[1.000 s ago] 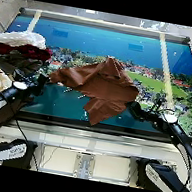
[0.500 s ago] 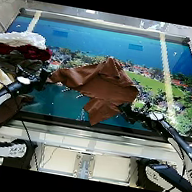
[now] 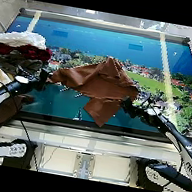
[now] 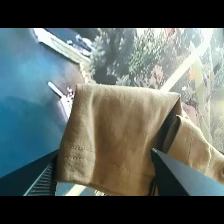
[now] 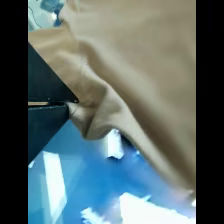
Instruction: Fold the shirts.
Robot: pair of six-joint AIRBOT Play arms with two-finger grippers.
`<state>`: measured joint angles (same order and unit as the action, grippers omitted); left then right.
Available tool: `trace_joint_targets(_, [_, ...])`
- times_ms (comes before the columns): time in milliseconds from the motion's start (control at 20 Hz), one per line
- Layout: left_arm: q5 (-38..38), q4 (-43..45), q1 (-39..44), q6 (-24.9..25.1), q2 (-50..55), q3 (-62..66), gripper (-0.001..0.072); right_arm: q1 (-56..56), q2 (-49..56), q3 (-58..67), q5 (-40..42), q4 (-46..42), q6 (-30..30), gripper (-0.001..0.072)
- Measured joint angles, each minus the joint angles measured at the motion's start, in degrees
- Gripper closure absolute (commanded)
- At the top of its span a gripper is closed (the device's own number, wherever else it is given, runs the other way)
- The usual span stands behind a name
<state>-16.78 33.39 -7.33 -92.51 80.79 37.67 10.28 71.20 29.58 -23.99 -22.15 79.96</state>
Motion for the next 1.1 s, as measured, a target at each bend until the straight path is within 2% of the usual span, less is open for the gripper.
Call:
trace_joint_targets(50, [-0.7,0.4,-0.4,0.0,0.0,0.0,0.0012,0.0,0.0,0.5,0.0,-0.3,0.0,0.0693])
trace_joint_targets(100, [-1.2,0.6,-0.7,-0.1,0.0,0.0,0.0043,0.0,0.1,0.7,-0.3,-0.8,0.0,0.0693])
trace_joint_targets(200, [-1.6,1.6,-1.0,-0.1,0.3,0.0,0.0286,0.0,0.1,1.1,-0.4,-1.6,-0.1,0.0693])
trace_joint_targets(250, [-1.5,1.9,-1.0,-0.2,0.7,-0.1,0.0433,0.0,0.1,1.2,-0.4,-2.0,-0.1,0.0693])
trace_joint_targets(300, [-1.3,1.9,-1.0,-0.2,0.9,-0.1,0.0613,0.0,0.1,1.3,-0.5,-2.1,-0.2,0.0693])
trace_joint_targets(350, [-1.0,1.6,-1.0,-0.3,1.2,-0.2,0.0694,0.0,0.1,1.4,-0.5,-2.5,-0.3,0.0695])
trace_joint_targets(550, [1.0,0.4,-1.1,0.6,0.9,1.6,0.0694,0.0,-0.7,3.3,-0.5,-3.5,-5.0,0.0696])
trace_joint_targets(700, [0.8,-0.1,-1.6,4.6,-4.5,5.5,0.0693,0.0,-5.5,7.3,-2.1,-7.7,-7.4,0.0696])
trace_joint_targets(900, [-4.0,-0.5,-4.5,10.5,-21.3,8.9,0.0694,0.0,-18.9,15.5,-9.7,-17.3,-7.9,0.0696])
trace_joint_targets(1100, [-7.6,-0.5,-10.6,12.7,-44.5,9.9,0.0695,0.0,-35.2,27.1,-17.7,-25.5,-4.3,0.0698])
